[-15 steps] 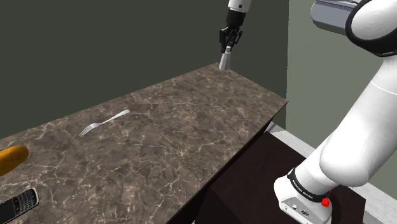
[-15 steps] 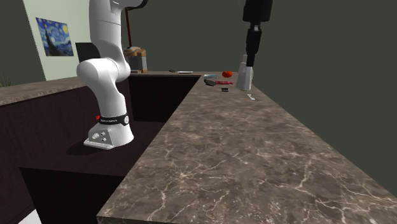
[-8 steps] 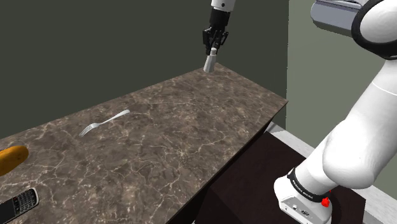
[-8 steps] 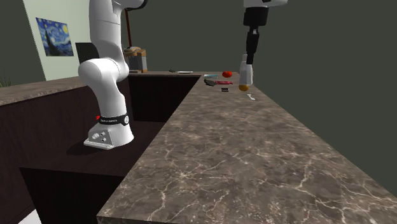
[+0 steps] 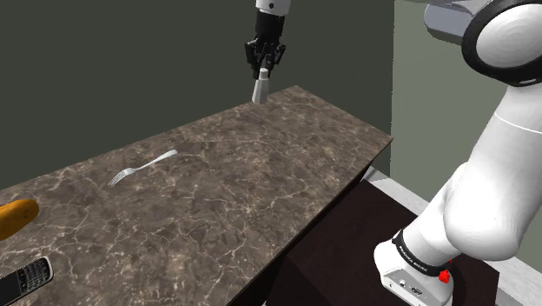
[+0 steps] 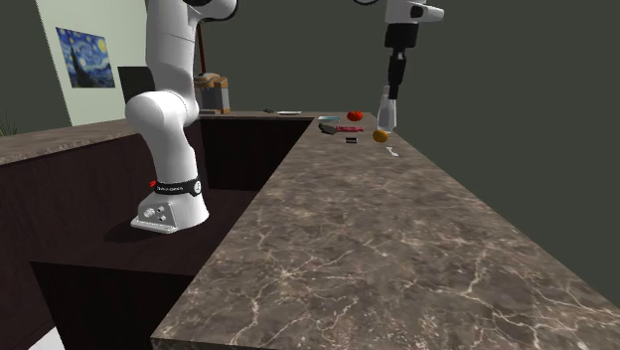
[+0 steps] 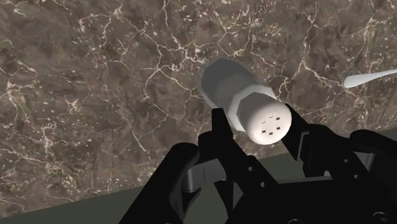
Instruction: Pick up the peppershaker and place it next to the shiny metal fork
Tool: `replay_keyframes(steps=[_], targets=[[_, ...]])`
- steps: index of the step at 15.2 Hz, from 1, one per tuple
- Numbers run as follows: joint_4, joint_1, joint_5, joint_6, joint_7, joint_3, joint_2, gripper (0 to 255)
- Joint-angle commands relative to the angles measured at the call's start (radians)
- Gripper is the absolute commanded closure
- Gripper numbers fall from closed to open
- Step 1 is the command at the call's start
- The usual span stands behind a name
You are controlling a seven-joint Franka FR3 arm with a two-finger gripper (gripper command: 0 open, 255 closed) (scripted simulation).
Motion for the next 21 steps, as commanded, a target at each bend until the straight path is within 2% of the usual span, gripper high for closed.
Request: replay_keyframes(steps=[1, 6, 10, 14, 15, 21], targets=[[0.044, 0.027, -0.001, -0.011, 0.047, 0.017, 0.028, 255], [0.171, 0.090, -0.007, -0.036, 0.150, 0.053, 0.117, 255], [0.317, 0.142, -0.015, -0.075, 0.230, 0.076, 0.215, 255], [0.534, 0.197, -0.026, -0.146, 0.308, 0.094, 0.353, 255], [0.658, 0.218, -0.031, -0.192, 0.337, 0.100, 0.427, 255], [0.486, 0.218, -0.029, -0.075, 0.325, 0.098, 0.374, 255]])
